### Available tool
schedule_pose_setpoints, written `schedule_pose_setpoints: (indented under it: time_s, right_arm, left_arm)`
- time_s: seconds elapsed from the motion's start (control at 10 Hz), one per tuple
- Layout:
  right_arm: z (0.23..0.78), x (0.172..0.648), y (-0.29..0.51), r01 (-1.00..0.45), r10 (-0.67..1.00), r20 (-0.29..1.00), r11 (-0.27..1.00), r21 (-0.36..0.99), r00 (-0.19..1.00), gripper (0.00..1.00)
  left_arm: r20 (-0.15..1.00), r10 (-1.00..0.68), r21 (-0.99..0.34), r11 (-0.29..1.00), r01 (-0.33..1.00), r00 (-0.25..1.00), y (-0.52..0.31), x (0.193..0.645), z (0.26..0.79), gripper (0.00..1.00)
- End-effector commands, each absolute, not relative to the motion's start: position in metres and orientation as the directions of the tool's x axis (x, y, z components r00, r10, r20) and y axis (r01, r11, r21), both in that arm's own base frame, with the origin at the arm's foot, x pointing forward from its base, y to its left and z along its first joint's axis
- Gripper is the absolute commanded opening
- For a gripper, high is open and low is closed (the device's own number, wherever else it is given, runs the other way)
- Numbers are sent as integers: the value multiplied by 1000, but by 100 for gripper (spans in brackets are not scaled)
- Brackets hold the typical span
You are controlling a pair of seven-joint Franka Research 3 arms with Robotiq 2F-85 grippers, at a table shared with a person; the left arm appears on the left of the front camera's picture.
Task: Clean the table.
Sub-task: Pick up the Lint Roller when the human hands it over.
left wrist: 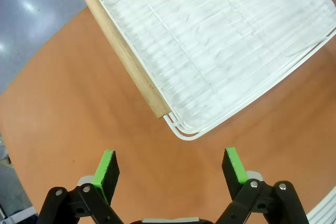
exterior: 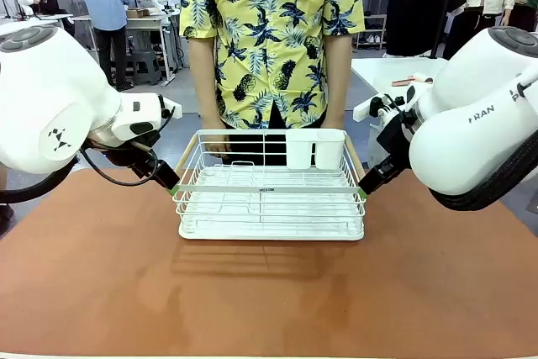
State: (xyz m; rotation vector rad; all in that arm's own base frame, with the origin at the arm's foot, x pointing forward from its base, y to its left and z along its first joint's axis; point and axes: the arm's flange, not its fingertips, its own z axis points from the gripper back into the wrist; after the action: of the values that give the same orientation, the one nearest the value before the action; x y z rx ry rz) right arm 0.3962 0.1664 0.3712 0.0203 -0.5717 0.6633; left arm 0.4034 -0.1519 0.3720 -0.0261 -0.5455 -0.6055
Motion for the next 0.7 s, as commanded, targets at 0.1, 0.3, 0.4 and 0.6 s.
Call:
schedule_pose_setpoints:
  time_s: [0.1, 0.3, 0.4, 0.6]
  right_arm:
    - [437, 407, 141, -564, 444, 526, 821, 86, 725, 100]
    - [478, 420, 109, -489, 297, 494, 810, 323, 817, 100]
    - [492, 425, 93, -441, 237, 472, 809, 388, 849, 100]
    - [511, 433, 49, -287, 81, 347, 746, 600, 934, 100]
  left_arm:
    - [508, -429, -6, 865, 501, 747, -125, 412, 435, 100]
    - [443, -356, -200, 855, 478, 822, -89, 416, 474, 100]
    - [420, -319, -316, 826, 466, 850, -73, 417, 486, 100]
    - [378, -237, -526, 741, 419, 895, -33, 419, 503, 100]
